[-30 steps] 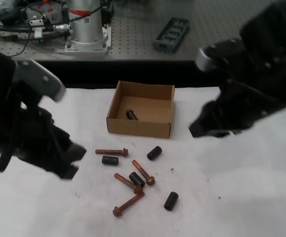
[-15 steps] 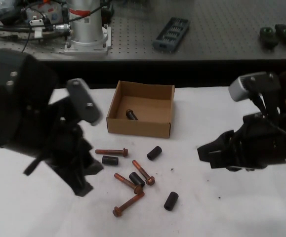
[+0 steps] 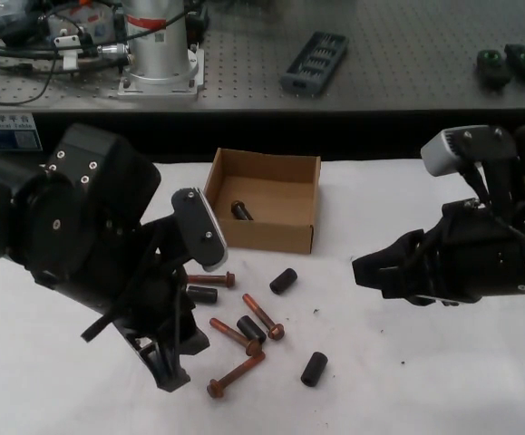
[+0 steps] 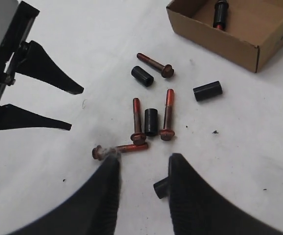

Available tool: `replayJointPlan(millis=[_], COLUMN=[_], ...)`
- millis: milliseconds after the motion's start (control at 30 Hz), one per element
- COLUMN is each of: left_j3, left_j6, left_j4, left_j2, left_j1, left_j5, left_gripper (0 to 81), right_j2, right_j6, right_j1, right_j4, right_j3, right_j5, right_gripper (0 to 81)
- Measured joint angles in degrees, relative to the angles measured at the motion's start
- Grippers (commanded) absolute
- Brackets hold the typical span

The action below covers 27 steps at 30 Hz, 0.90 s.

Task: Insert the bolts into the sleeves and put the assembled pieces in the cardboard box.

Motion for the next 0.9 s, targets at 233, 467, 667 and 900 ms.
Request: replayJointPlan(millis=[233,467,667,900], left_j3=[-0.73,-3.77,-7.78,-11.71], left_j6=[-0.07,5.96,9.58,17.12], left_j4=[-1.0,-1.37,-1.37,-0.55], left_j2=[0.75,6.57,11.94,16.21], left_j1=[0.0,-1.43,-2.1,-2.1], left_j5=[0.52,0.72,0.6,-2.56], left_gripper=[34.6,34.6,34.6,29.3], right_j2=[2.75,3.08,3.08,2.94], right_j6=[0.14,0.9,1.17,1.17], right_j1=[0.0,0.0,0.0,0.0], right_j4=[-0.39,0.09,0.42,0.42], right_j3=[0.0,0.0,0.0,0.0], right_j5=[0.07,-1.65,-1.85,-1.85], right_gripper=[25.6,25.6,25.6,25.6])
